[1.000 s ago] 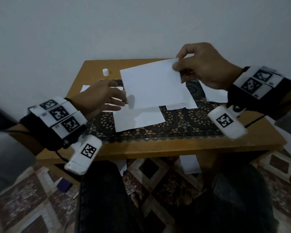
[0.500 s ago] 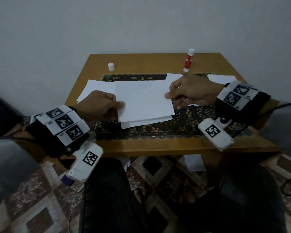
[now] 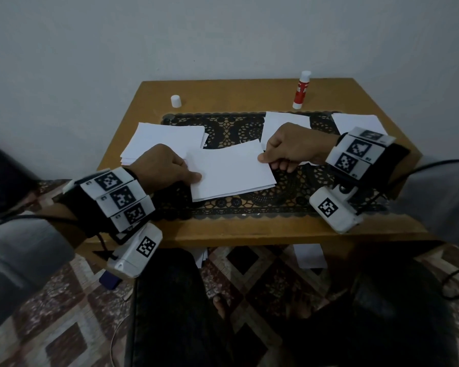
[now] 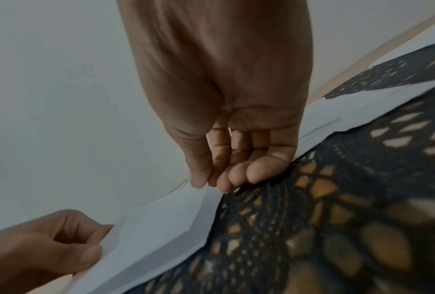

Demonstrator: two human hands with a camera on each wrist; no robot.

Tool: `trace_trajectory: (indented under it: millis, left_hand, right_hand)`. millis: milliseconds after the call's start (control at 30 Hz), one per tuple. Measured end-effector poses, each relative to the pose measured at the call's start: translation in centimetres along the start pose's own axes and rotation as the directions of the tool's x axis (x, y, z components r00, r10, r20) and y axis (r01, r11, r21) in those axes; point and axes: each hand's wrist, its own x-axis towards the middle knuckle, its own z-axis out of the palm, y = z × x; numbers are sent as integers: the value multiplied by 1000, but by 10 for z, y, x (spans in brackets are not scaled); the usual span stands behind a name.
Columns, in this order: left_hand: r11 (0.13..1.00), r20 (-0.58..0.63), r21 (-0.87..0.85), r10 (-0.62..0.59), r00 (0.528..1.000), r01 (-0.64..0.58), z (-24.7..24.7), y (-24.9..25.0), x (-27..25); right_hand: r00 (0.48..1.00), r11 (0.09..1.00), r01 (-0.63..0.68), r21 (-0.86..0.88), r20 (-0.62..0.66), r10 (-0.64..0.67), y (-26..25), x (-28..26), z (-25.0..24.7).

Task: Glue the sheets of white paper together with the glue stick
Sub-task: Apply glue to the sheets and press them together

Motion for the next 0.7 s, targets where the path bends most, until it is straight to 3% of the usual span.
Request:
trace_trajectory:
  millis: [700]
  left_hand:
    - [989, 24, 146, 15, 1000, -18, 3, 3, 4]
  right_hand:
    - [996, 988, 71, -140, -34, -76, 6, 8, 7]
